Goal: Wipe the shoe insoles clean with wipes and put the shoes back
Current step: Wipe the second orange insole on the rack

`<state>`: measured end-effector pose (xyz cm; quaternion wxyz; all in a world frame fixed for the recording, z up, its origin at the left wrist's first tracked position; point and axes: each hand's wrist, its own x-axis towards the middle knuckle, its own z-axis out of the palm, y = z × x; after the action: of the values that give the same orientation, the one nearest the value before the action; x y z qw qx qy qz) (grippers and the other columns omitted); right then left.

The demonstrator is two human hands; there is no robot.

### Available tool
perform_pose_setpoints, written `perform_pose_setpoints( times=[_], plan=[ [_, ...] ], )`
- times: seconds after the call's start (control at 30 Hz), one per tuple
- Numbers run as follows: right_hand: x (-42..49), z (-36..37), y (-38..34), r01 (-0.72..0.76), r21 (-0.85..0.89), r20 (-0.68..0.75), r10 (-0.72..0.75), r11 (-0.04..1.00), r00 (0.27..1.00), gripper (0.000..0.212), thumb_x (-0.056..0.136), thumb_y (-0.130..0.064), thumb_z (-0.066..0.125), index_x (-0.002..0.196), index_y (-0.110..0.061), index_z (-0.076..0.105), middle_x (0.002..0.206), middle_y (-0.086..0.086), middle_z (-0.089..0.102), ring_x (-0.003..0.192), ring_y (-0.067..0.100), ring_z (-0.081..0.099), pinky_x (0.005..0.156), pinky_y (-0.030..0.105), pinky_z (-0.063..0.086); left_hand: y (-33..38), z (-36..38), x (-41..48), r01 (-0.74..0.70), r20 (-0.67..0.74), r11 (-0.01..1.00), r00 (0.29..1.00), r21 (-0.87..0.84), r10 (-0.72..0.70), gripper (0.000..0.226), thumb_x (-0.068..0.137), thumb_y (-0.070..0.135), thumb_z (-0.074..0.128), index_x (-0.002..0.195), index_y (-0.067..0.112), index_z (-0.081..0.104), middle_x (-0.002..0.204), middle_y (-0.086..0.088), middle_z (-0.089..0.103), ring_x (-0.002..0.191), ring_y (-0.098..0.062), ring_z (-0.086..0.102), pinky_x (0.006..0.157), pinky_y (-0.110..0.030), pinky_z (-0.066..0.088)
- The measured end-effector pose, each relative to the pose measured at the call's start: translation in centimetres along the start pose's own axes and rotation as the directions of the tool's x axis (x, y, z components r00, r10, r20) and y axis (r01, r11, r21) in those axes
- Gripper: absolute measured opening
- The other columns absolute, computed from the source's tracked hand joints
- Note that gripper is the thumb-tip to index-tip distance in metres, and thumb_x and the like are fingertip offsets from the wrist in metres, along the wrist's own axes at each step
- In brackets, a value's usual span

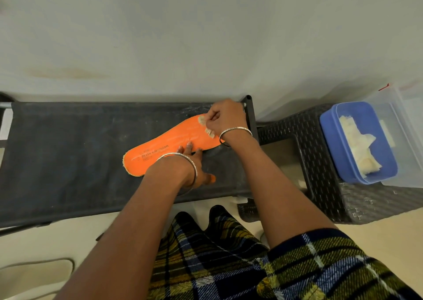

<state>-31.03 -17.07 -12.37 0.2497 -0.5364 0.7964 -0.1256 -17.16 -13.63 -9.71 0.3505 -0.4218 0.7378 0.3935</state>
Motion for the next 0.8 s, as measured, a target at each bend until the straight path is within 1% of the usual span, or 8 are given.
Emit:
perform_pose_setpoints(
  times=[0.07, 0.1, 0.2, 0.27, 0.47, 0.6, 0.7, 0.8],
  plan=[
    [-0.2, 0.2, -0.2, 0.018, 0.011, 0.12, -0.019, 1.0, 0.993, 0.009, 0.075, -0.008, 0.075, 0.074, -0.017, 0.079, 0.077, -0.003, 0.074, 0.074, 0.014, 0.068, 0.081, 0.036, 0.059, 0.2, 0.0, -0.1, 0.002, -0.006, 1.0, 1.0, -0.002, -0.002, 0.089, 0.096, 0.053, 0.046, 0.154, 0.019, -0.012, 0.159, -0.005, -0.024, 0.148, -0.03, -0.014, 0.12, -0.047, 0.006],
    [-0.3, 0.4, -0.2, 0.015, 0.015, 0.105, -0.017, 1.0, 0.994, 0.009, 0.075, -0.009, 0.075, 0.074, -0.017, 0.079, 0.076, -0.003, 0.074, 0.074, 0.014, 0.069, 0.082, 0.037, 0.059, 0.2, 0.0, -0.1, 0.002, -0.011, 1.0, 1.0, -0.003, -0.002, 0.089, 0.096, 0.053, 0.046, 0.154, 0.019, -0.012, 0.159, -0.006, -0.024, 0.148, -0.031, -0.014, 0.12, -0.047, 0.006],
    [0.0, 0.5, 0.0, -0.042, 0.021, -0.104, 0.044, 0.999, 0.994, 0.01, 0.082, -0.02, 0.076, 0.075, -0.014, 0.077, 0.079, 0.003, 0.075, 0.08, 0.024, 0.071, 0.078, 0.039, 0.058, 0.1, 0.0, -0.1, -0.004, -0.014, 1.0, 1.0, -0.005, 0.004, 0.089, 0.096, 0.053, 0.046, 0.154, 0.019, -0.012, 0.159, -0.005, -0.024, 0.148, -0.031, -0.014, 0.12, -0.046, 0.006],
    [0.1, 0.1, 0.2, -0.057, 0.014, -0.148, 0.059, 0.998, 0.987, 0.018, 0.085, -0.025, 0.076, 0.078, -0.008, 0.076, 0.082, 0.008, 0.075, 0.082, 0.026, 0.071, 0.076, 0.039, 0.058, 0.0, 0.0, -0.1, -0.005, -0.013, 1.0, 1.0, -0.005, 0.005, 0.088, 0.096, 0.054, 0.046, 0.154, 0.019, -0.012, 0.159, -0.005, -0.024, 0.148, -0.031, -0.014, 0.12, -0.047, 0.007],
    [-0.5, 0.4, -0.6, 0.027, -0.005, 0.085, -0.027, 1.0, 0.996, 0.005, 0.077, -0.014, 0.076, 0.074, -0.017, 0.078, 0.079, -0.002, 0.075, 0.075, 0.014, 0.069, 0.081, 0.036, 0.059, 0.2, -0.1, -0.3, -0.003, -0.013, 1.0, 1.0, -0.008, 0.003, 0.088, 0.096, 0.053, 0.045, 0.154, 0.019, -0.011, 0.159, -0.005, -0.023, 0.148, -0.031, -0.014, 0.12, -0.047, 0.006],
    [-0.1, -0.4, 0.0, -0.078, 0.025, -0.157, 0.081, 0.997, 0.984, 0.014, 0.085, -0.025, 0.073, 0.08, -0.013, 0.075, 0.077, 0.004, 0.073, 0.077, 0.022, 0.07, 0.076, 0.034, 0.057, 0.0, -0.1, -0.2, -0.01, -0.018, 1.0, 1.0, -0.007, 0.01, 0.088, 0.096, 0.053, 0.045, 0.154, 0.018, -0.01, 0.159, -0.005, -0.023, 0.148, -0.03, -0.013, 0.12, -0.046, 0.008],
    [0.0, -1.5, 0.9, -0.121, 0.269, -0.235, 0.187, 0.956, 0.954, 0.015, 0.088, -0.02, 0.069, 0.103, -0.018, 0.07, 0.066, -0.003, 0.064, 0.066, 0.008, 0.066, 0.072, 0.022, 0.055, -0.1, -0.1, -0.2, -0.014, -0.017, 1.0, 1.0, -0.007, 0.014, 0.087, 0.096, 0.053, 0.045, 0.155, 0.019, -0.01, 0.16, -0.005, -0.023, 0.148, -0.03, -0.012, 0.12, -0.046, 0.008],
    [0.3, -2.1, 1.6, -0.124, 0.372, -0.246, 0.227, 0.92, 0.942, 0.03, 0.084, -0.009, 0.066, 0.111, -0.022, 0.073, 0.07, -0.006, 0.064, 0.083, 0.02, 0.069, 0.084, 0.034, 0.057, 0.1, -0.1, -0.2, -0.012, -0.012, 1.0, 1.0, -0.008, 0.012, 0.088, 0.096, 0.054, 0.045, 0.154, 0.018, -0.011, 0.159, -0.005, -0.023, 0.148, -0.031, -0.012, 0.12, -0.046, 0.008]
  ],
)
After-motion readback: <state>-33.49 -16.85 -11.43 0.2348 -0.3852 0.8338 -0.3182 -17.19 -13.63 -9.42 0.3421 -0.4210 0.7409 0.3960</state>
